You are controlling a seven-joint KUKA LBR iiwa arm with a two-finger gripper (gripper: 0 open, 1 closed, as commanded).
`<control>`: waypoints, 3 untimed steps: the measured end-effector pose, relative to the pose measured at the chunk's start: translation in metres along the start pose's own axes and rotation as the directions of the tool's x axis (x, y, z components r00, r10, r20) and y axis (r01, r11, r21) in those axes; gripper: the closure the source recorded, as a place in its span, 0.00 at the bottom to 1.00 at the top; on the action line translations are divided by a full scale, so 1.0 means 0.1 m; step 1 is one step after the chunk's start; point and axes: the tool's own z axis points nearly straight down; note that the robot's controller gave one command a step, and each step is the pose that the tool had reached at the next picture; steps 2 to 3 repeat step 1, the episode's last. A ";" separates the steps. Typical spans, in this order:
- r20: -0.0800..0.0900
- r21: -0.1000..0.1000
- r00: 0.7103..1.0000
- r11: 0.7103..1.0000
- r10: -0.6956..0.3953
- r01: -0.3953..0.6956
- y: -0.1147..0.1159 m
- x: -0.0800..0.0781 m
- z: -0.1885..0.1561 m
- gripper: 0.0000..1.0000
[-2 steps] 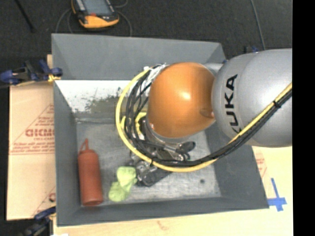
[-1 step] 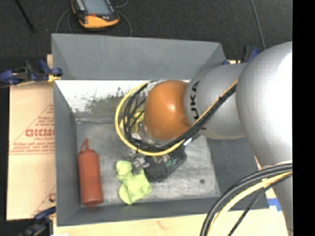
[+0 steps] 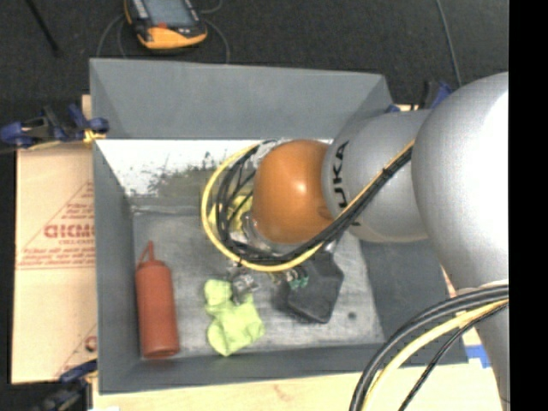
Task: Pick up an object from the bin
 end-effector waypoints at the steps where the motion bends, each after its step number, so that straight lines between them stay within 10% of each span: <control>1: -0.005 0.006 1.000 1.000 -0.015 0.015 -0.08 0.02 -1.70 1.00; 3: -0.005 0.006 1.000 1.000 -0.015 0.015 -0.08 0.02 -1.70 1.00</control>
Offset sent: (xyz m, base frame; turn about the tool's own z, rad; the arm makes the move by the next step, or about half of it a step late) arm 0.0000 0.0000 0.0000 0.0000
